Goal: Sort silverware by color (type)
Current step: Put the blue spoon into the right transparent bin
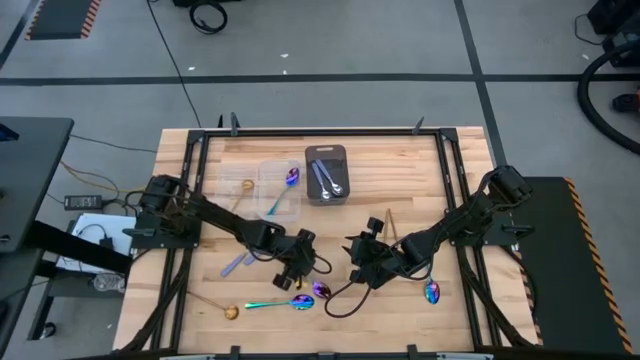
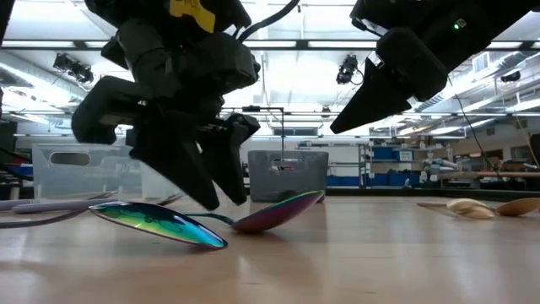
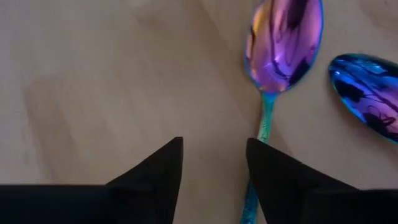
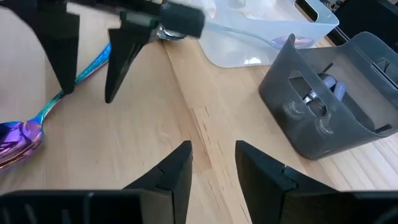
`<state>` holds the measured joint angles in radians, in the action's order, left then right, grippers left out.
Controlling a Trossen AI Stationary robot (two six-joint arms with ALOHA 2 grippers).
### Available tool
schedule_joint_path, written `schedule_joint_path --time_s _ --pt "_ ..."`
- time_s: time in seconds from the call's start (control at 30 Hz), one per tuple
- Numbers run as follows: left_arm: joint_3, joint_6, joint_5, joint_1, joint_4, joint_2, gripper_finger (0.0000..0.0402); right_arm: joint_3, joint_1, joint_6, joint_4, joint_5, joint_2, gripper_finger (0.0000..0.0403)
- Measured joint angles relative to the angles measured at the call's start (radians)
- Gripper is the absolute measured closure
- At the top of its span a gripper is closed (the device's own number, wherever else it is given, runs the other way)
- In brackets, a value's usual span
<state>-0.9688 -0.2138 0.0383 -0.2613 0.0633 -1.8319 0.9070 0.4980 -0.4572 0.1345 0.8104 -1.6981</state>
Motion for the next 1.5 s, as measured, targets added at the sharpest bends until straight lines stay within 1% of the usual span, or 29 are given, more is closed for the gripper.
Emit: schedule_joint_path --time_s 0.07,0.23,0.43,0.53,0.63,0.87,0.9,1.07,1.17,1.27,1.4,1.5 --pt "-0.001 0.001 0.007 0.001 -0.009 0.02 0.0223 0.0 0.0 0.0 0.0 0.0 0.0 0.0271" --pt "-0.002 0.0 0.076 -0.019 0.003 0.028 0.0227 0.0 0.0 0.001 -0.004 0.0 0.0 0.0271" --pt "-0.002 -0.03 0.059 -0.057 0.007 -0.036 0.0228 0.0 0.0 0.007 -0.011 -0.001 0.0 0.0271" --pt "-0.006 -0.029 0.044 -0.057 0.008 -0.057 0.0239 0.0 0.0 0.008 -0.014 -0.002 0.0 0.0271" --pt "-0.006 -0.026 0.045 -0.05 0.008 -0.062 0.0269 0.0 0.0 0.008 -0.015 -0.002 0.0 0.0271" --pt "-0.007 -0.026 0.03 -0.046 0.036 -0.064 0.0372 0.0 0.0 0.008 -0.02 -0.002 0.0 0.0271" --pt "-0.008 -0.026 0.026 -0.046 0.041 -0.064 0.0382 0.0 0.0 0.01 -0.022 -0.002 0.0 0.0271" --pt "-0.007 -0.007 0.007 -0.048 0.045 -0.06 0.0383 0.0 0.0 0.015 -0.03 -0.002 0.0 0.0271" --pt "-0.004 0.004 -0.022 -0.058 0.043 -0.044 0.0383 0.0 0.0 0.015 -0.029 -0.002 0.0 0.0271" --pt "0.0 0.041 -0.035 -0.056 0.053 -0.022 0.0383 0.0 0.0 0.015 -0.029 -0.003 0.0 0.0271" --pt "0.001 0.093 -0.04 -0.049 0.068 -0.011 0.0383 0.0 0.0 0.015 -0.029 -0.008 0.0 0.0271" --pt "0.001 0.099 -0.041 -0.049 0.085 -0.003 0.0383 0.0 0.0 0.015 -0.029 -0.009 0.0 0.0271"
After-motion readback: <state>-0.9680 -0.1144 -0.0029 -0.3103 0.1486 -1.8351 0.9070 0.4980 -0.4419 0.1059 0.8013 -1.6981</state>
